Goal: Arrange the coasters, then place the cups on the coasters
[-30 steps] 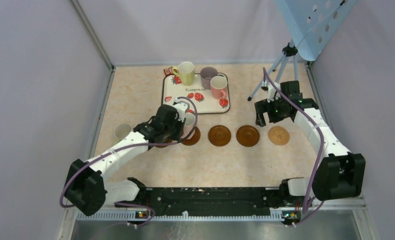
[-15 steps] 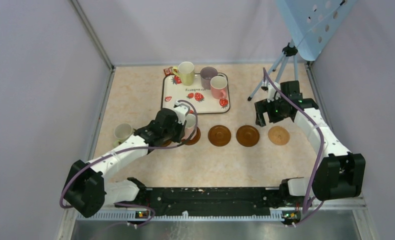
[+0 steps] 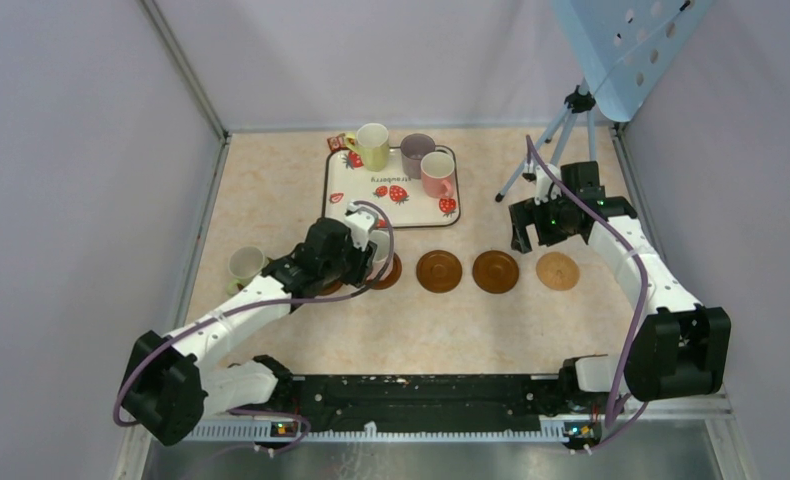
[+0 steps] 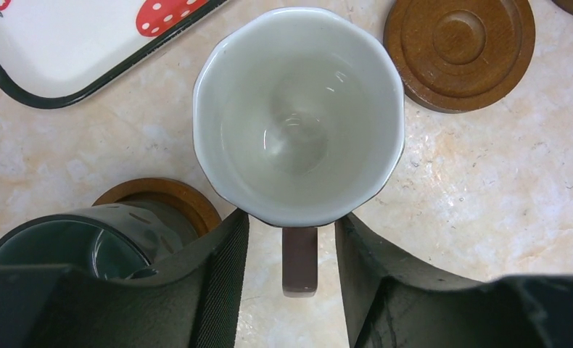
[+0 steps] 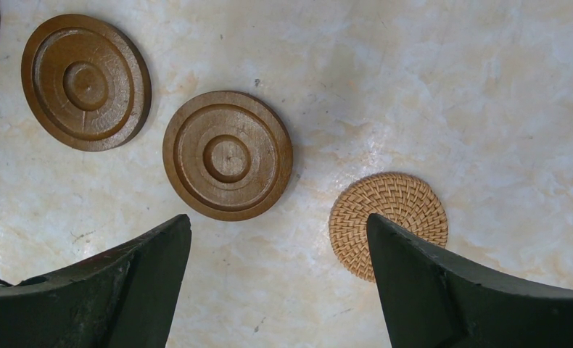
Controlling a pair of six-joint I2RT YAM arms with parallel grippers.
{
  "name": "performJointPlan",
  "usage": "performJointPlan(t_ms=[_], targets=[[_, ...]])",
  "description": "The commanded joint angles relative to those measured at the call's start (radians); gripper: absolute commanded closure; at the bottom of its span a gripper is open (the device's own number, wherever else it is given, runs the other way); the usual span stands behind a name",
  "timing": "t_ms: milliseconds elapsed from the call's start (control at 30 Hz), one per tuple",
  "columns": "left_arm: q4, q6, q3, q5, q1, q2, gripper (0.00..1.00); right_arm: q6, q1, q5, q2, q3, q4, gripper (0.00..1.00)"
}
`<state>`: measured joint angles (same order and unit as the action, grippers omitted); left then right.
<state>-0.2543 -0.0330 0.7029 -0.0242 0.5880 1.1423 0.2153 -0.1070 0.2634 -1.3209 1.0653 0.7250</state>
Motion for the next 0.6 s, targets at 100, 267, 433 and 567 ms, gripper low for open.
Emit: performJointPlan(t_ms=[100,267,433,567], targets=[[-0.026,0.018,0.007,0.030,0.004,-0.045,0.45,0.001,0.008,0.014,0.010,0.020,-0.025,0.10],[-0.054,0.011,0.008,0.051,0.003,-0.059,0.30,0.004,0.008,0.020,0.009,0.021,-0.023,0.10],[-0.089,-0.002,0.026,0.036,0.002,-0.072,0.11,0.005,0.008,0.035,0.006,0.028,-0.022,0.10],[-0.136,0.017,0.068,0.014,0.003,-0.083,0.01,0.004,0.007,0.049,0.001,0.045,-0.018,0.10]])
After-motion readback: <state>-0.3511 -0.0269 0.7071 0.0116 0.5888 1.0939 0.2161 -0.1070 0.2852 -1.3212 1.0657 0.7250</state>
